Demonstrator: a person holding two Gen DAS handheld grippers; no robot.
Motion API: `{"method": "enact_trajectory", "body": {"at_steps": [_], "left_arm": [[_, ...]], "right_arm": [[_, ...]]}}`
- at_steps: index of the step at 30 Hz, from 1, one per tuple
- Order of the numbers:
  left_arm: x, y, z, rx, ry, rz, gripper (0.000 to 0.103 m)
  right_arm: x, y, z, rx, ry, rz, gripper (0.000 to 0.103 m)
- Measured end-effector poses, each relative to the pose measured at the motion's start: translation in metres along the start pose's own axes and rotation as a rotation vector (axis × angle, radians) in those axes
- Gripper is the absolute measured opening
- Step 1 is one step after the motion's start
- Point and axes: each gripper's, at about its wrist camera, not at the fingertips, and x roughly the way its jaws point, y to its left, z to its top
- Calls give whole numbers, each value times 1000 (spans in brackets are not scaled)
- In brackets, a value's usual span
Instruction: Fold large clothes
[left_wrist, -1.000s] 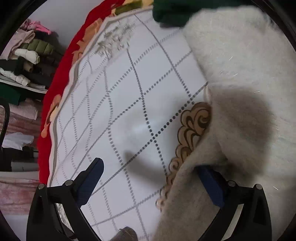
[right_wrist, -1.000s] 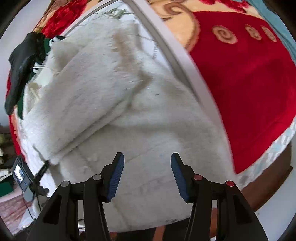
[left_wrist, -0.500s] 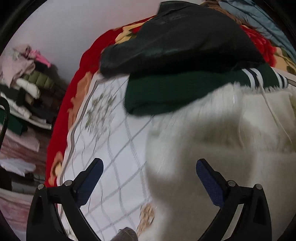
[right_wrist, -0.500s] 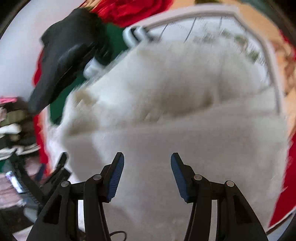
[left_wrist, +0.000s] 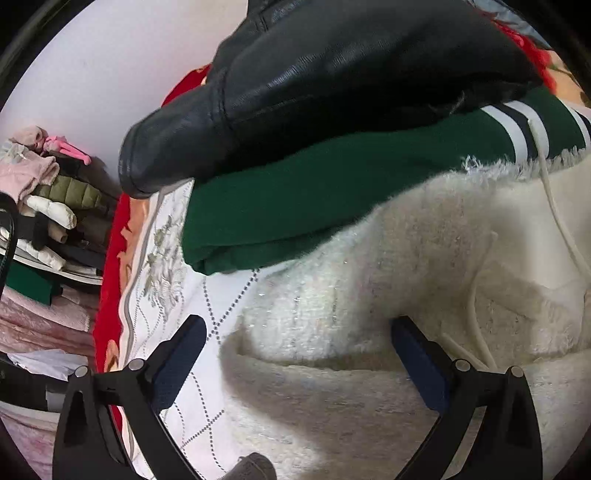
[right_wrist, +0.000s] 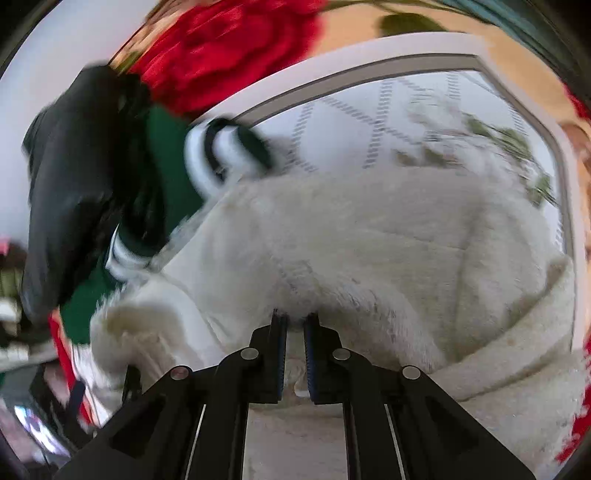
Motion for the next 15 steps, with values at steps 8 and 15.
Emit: {"method": "enact_trajectory", "body": {"at_steps": [8,15], "left_arm": [[-47,22,-10,-58,-54,-90,103],[-107,21,-61,-103,-51,-188,103]], "right_arm": [[-54,-47,-5,-85,83,107,30],[-149,-129,-89,-126,-30,-46,67]]}}
